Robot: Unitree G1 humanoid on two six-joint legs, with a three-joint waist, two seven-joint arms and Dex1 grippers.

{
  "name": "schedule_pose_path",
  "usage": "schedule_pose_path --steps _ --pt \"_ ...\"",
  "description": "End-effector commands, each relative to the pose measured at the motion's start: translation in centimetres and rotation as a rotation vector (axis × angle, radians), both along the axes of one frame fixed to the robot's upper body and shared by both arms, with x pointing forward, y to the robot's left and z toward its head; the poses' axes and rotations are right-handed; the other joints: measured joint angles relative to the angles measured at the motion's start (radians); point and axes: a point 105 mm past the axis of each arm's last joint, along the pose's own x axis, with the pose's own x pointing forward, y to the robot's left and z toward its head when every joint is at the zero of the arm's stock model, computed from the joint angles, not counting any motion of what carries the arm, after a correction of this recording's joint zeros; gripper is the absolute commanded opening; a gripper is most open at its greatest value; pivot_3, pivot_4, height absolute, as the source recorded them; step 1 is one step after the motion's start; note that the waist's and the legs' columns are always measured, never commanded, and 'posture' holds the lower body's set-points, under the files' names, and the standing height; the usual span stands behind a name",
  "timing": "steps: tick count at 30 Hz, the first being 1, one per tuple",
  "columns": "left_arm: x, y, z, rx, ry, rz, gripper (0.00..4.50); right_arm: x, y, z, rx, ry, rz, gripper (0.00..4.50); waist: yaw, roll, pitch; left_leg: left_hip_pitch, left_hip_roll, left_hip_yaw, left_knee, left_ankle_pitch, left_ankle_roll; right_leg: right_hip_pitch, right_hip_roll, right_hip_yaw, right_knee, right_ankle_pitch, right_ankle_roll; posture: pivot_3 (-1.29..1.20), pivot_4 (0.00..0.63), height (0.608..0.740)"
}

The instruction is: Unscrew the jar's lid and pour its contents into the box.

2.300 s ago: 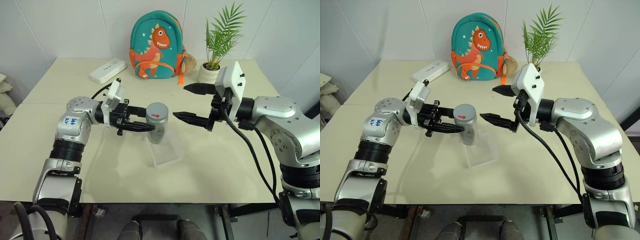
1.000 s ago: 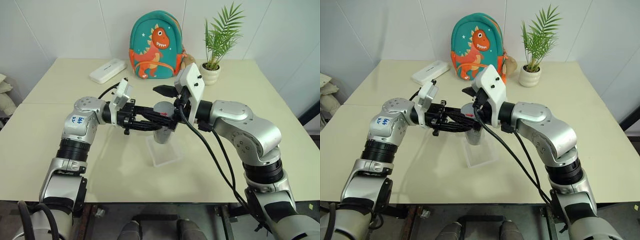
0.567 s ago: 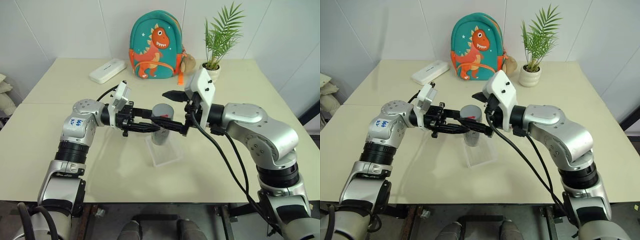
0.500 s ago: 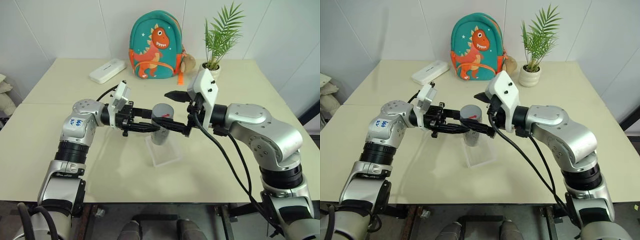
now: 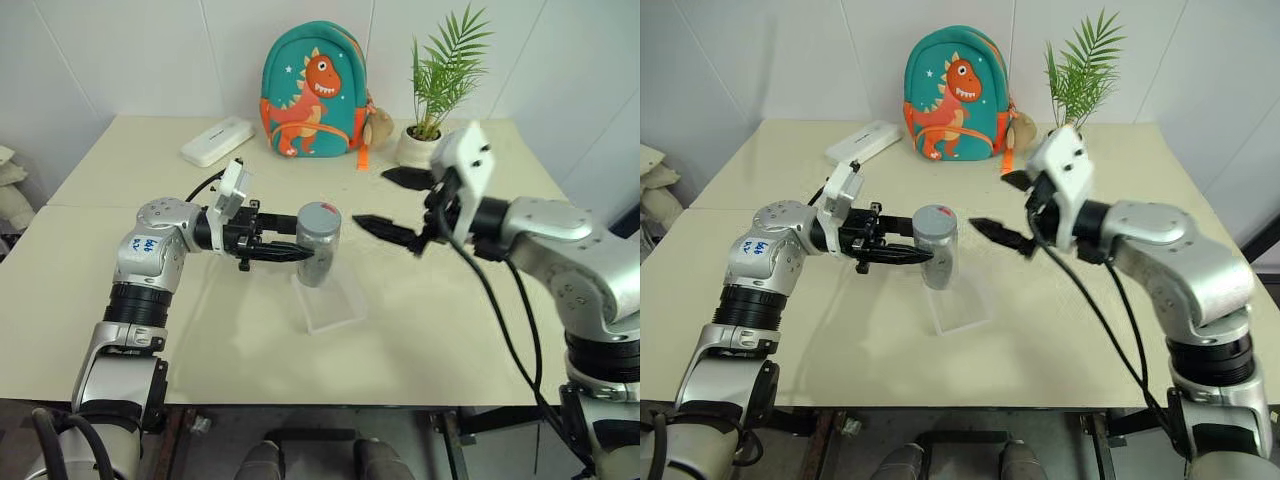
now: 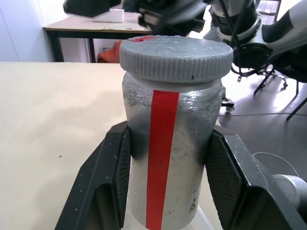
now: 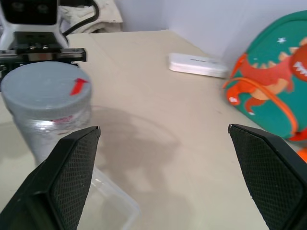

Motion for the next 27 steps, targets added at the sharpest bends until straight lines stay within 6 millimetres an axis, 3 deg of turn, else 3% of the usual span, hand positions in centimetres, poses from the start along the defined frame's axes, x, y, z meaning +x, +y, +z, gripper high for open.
schedule_pose_path --steps 1,8,14,23,27 --pt "-0.2 -0.1 0.8 -0.016 -0.037 -0.019 1.88 -1.5 0.8 1.0 0.012 -0.039 0.068 4.48 -0.003 0.0 0.0 0.0 0.0 0.0 0.0 0.0 0.0 0.0 0.0 0.0 0.0 0.0 0.0 0.0 0.15 0.74" --pt "0.1 -0.3 1.0 -0.035 -0.036 -0.02 1.88 -1.8 1.1 1.1 0.012 -0.037 0.088 4.48 -0.002 0.0 0.0 0.0 0.0 0.0 0.001 0.0 0.0 0.0 0.0 0.0 0.0 0.0 0.0 0.0 0.15 0.74" --pt "0.2 -0.6 1.2 -0.049 -0.033 -0.035 1.88 -1.6 1.9 2.5 0.083 -0.059 0.104 4.48 -0.004 0.0 0.0 0.0 0.0 0.0 0.001 0.0 0.0 0.0 0.0 0.0 0.0 0.0 0.0 0.0 0.15 0.74" --pt "0.1 -1.4 1.4 -0.054 -0.043 -0.068 1.88 -2.2 5.3 2.6 0.148 -0.021 0.22 4.48 -0.002 0.0 0.0 0.0 0.0 0.0 0.0 0.0 0.0 0.0 0.0 0.0 0.001 0.001 0.002 0.0 0.15 0.74" --pt "0.2 -1.4 1.6 -0.055 -0.058 -0.064 1.88 -1.5 6.5 1.9 0.125 -0.002 0.201 4.48 -0.004 0.0 0.0 0.0 0.0 0.0 0.0 0.0 0.0 -0.001 0.001 0.0 0.002 0.001 0.002 0.0 0.15 0.74"
